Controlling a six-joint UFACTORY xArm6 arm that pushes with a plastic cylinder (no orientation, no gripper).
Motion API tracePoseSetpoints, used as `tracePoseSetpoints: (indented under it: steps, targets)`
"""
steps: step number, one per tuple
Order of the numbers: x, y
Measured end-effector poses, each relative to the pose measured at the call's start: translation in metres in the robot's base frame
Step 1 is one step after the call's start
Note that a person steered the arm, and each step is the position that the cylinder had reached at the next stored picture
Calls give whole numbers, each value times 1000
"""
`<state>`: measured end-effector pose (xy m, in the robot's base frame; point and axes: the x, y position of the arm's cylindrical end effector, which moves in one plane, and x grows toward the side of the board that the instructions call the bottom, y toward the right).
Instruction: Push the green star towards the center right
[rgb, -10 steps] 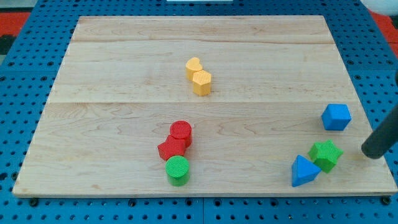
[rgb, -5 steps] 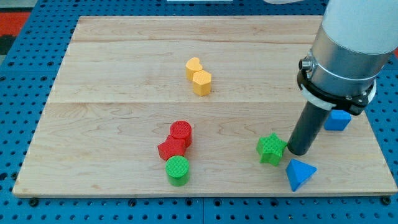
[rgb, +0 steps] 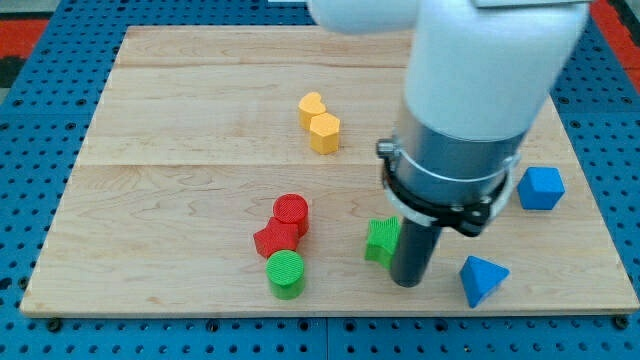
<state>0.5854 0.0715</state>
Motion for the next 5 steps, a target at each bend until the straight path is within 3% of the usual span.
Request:
tracePoseSetpoints:
  steps: [1, 3, 4, 5]
  targets:
    - [-37, -3]
    - [-24, -45]
    - [-55, -55]
    - [-69, -17]
